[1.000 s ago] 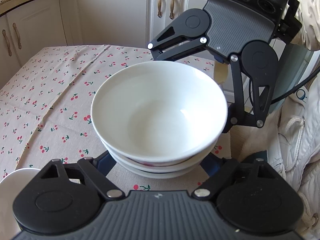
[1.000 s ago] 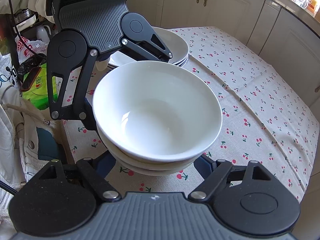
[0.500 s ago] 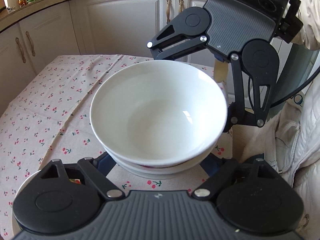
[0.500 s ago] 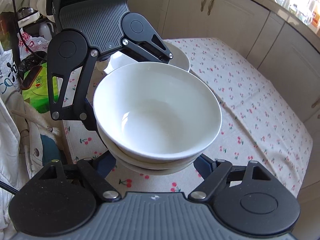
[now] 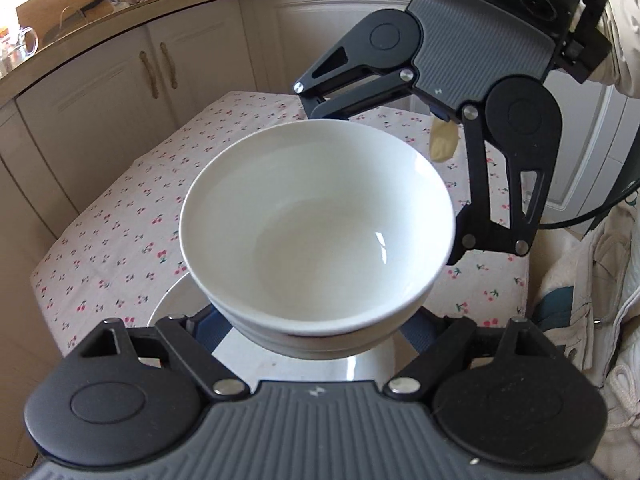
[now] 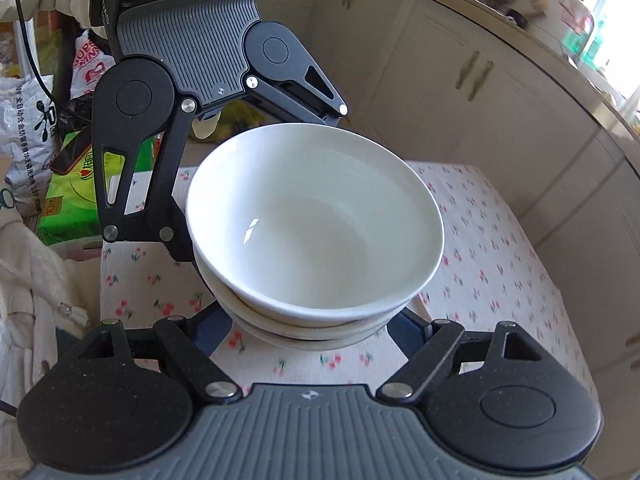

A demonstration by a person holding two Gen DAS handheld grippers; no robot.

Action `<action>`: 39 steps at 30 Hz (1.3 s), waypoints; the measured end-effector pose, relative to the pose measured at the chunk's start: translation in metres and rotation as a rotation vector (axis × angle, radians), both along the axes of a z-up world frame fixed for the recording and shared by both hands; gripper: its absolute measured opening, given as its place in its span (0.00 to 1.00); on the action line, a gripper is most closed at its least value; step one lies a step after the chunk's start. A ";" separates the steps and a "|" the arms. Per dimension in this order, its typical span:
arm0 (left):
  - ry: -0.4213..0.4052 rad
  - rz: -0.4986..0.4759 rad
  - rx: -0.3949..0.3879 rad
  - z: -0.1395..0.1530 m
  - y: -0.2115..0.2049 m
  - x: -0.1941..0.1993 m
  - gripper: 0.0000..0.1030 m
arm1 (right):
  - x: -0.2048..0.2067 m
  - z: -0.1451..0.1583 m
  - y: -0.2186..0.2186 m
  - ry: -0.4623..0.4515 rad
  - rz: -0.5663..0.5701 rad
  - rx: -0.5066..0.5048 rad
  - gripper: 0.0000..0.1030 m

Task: Organize plates and bowls
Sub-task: 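Lower the bowl stack onto the plate stack with both grippers, then open both grippers and pull them back from the stacked dishes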

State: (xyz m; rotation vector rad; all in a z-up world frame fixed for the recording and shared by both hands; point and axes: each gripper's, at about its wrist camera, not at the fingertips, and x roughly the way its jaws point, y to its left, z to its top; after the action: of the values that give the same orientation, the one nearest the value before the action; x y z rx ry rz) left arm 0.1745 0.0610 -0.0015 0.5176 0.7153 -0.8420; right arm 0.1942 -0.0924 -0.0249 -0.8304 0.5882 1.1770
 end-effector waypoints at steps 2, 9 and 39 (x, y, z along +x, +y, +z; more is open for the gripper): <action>0.005 0.023 0.002 -0.004 0.009 0.003 0.85 | 0.007 -0.004 0.011 0.012 0.018 0.000 0.85; 0.040 0.062 0.008 -0.016 0.018 0.016 0.85 | 0.028 -0.020 0.037 0.056 0.043 -0.023 0.85; -0.215 0.410 -0.097 -0.006 0.039 -0.083 1.00 | -0.018 -0.009 -0.006 0.002 -0.349 0.085 1.00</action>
State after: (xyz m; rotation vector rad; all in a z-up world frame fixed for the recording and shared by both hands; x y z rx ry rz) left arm 0.0915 0.0999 -0.0078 0.3504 0.5529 -0.4266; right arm 0.1766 -0.0988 -0.0336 -0.6235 0.6508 0.8774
